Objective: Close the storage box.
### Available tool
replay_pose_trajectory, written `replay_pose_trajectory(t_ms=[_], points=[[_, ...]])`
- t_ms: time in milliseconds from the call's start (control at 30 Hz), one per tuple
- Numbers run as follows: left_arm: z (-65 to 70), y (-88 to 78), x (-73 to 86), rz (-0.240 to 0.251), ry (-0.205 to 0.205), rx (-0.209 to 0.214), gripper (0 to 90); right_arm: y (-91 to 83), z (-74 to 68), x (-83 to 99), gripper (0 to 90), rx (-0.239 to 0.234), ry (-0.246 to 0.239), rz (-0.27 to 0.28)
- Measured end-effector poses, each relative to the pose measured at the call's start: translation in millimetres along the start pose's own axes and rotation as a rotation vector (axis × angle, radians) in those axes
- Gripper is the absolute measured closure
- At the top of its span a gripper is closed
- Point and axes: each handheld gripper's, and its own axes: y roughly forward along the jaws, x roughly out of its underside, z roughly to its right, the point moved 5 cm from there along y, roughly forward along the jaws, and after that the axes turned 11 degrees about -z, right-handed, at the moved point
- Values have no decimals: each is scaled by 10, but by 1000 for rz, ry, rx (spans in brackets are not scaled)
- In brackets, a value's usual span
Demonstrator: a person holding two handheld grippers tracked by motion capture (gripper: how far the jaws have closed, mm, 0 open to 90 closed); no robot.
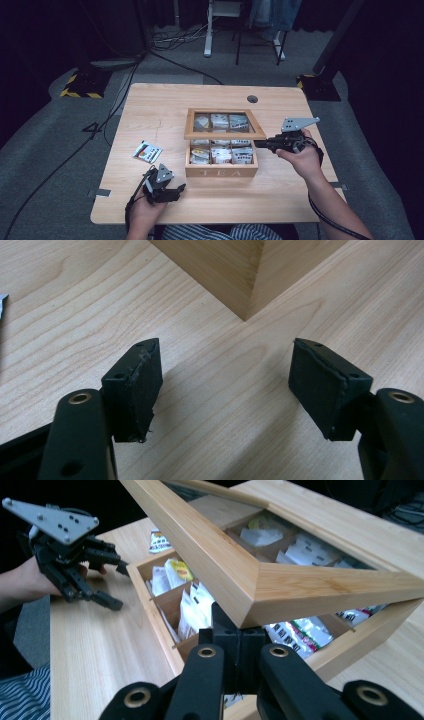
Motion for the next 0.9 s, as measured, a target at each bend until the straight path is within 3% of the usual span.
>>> replay_pose_trajectory(t_ms=[233,267,567,900], points=[[1,0,0,0,0,-1,304,29,-37,62,900,7,-15,-63],[1,0,0,0,0,-1,304,42,-56,87,900,6,-19,-95],[2,1,-1,-1,-1,-2,305,101,-101,166,897,13,-26,-194],[1,0,-1,-1,-1,-2,304,153,-128,223,895,14,-24,-271]])
